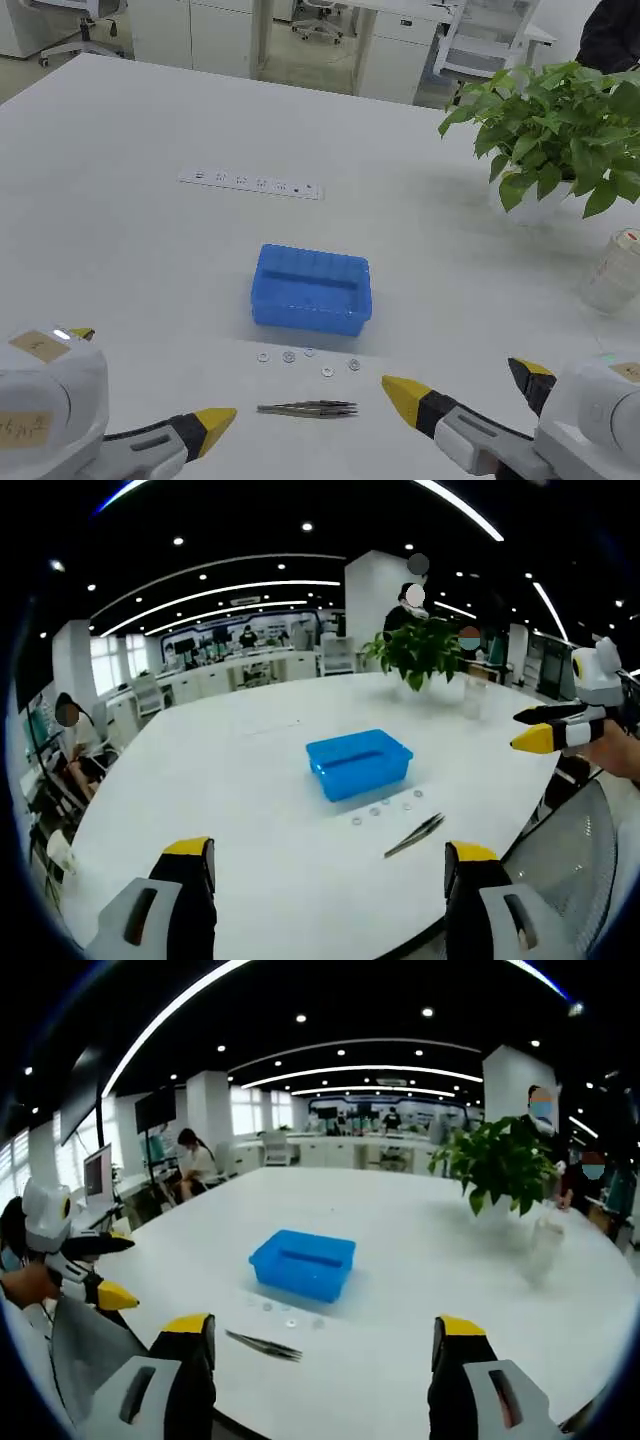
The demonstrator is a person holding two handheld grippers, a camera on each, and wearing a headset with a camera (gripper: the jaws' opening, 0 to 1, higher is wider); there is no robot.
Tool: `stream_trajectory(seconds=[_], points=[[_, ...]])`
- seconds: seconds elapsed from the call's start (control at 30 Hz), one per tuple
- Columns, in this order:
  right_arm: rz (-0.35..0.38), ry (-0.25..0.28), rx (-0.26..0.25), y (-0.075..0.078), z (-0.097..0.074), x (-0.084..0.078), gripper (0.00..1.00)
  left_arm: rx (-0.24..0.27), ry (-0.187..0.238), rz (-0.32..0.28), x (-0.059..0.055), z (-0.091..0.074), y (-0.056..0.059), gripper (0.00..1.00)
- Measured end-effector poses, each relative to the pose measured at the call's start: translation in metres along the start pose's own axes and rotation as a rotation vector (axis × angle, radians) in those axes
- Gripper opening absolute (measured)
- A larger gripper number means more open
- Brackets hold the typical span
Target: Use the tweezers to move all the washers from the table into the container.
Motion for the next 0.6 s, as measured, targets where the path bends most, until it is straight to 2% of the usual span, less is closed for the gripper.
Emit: stream_trajectory(seconds=[0.2,0.33,0.43,0.6], points=[[0.025,0.008,0.019,0.0045,0.0008,0.0049,0.87,0.008,-0.007,0.001,0.0001,0.0042,-0.0033,0.97],[0.020,0.003,0.016,0.0035,0.0035,0.0054,0.87,0.001,-0.004,-0.003,0.0016,0.0036,-0.0028,0.97],[0.024,0.021,0.024,0.0006,0.0037,0.0067,0.87,-0.003,-0.012,0.014,0.0025,0.0035,-0.0032,0.97],[0.019,0.008,0.029,-0.0009,0.0050,0.0055,0.88,-0.011,0.002,0.012,0.0037,0.0045,-0.0046,0.97]])
Point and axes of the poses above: the centre of the closed fingertips' face, and the gripper's own axes: z roughly forward along the fingers, y roughly to its right, x roughly out of its top, the point moved 8 cm from there along -z, roughly backward along the fingers, and after that the axes turned 3 degrees about z, right-handed, at the moved point
